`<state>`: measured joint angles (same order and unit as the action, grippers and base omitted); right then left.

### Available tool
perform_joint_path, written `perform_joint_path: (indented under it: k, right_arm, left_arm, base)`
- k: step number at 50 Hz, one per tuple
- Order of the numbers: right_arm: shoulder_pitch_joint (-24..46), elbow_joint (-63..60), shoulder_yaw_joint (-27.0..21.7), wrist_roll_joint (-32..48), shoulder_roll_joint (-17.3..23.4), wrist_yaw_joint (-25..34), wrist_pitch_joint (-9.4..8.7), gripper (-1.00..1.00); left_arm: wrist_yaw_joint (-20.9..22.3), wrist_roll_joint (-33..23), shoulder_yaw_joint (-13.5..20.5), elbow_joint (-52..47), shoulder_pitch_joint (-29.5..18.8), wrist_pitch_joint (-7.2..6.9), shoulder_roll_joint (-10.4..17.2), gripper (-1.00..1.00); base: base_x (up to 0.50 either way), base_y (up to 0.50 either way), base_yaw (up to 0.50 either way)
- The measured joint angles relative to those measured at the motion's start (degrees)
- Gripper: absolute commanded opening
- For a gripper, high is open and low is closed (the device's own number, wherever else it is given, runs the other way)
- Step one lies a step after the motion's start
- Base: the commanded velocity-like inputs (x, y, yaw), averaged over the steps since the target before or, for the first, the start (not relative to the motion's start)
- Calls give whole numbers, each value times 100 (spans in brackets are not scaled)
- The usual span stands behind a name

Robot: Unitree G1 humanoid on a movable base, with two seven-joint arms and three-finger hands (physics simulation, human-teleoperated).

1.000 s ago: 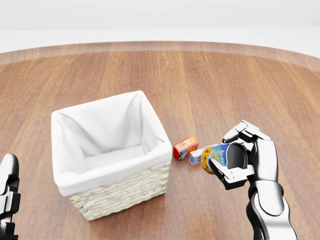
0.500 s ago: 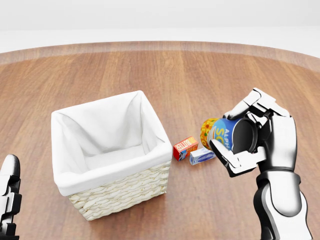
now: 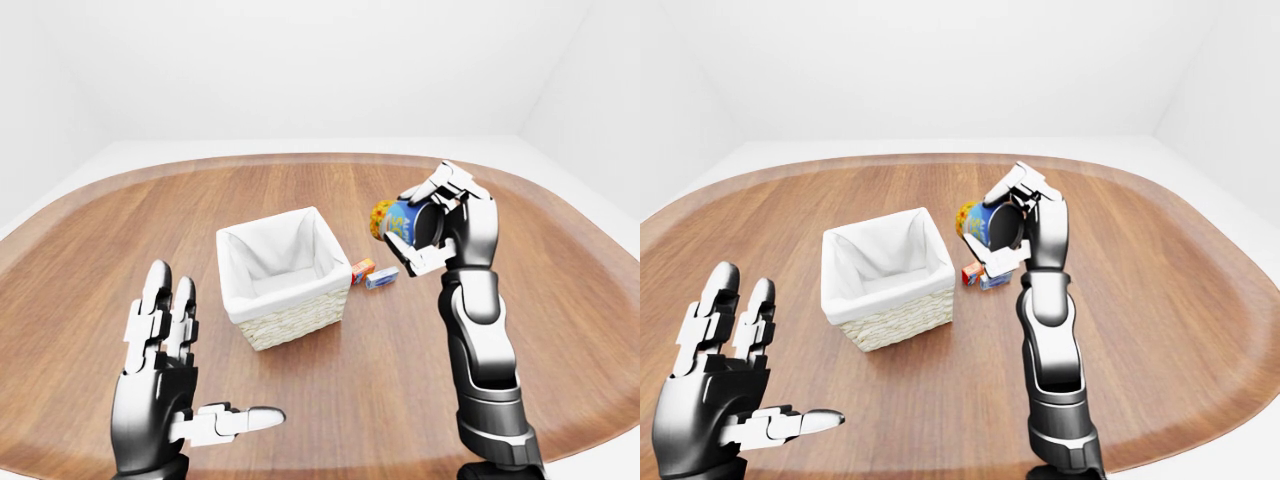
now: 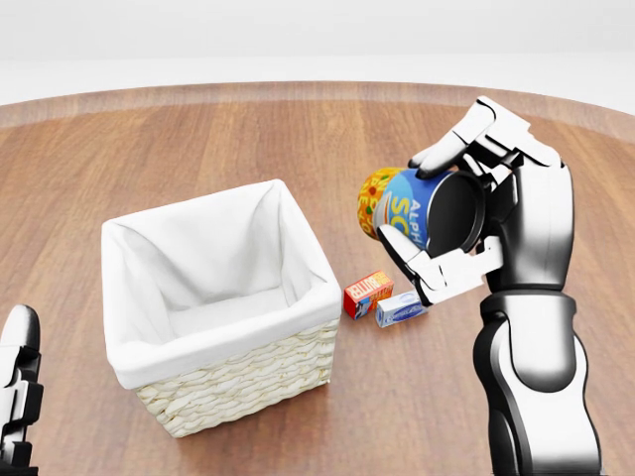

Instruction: Pick up the alphabet soup and put it in the basket.

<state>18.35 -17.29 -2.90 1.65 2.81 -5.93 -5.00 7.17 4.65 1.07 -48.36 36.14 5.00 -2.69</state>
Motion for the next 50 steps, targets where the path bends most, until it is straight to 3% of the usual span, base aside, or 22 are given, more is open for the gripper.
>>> perform_joint_path:
  k: [30, 50]
  right_arm:
    - [1018, 784, 723, 498, -700, -149, 0, -100]
    - [1894, 2810, 1020, 943, -1432, -488, 0, -100]
  left_arm:
    - [16, -17, -12, 83, -60, 0, 4, 100]
    - [-11, -9, -73, 88, 6, 0, 61, 100]
  base:
    - [0, 0, 0]
    - [0, 0, 0]
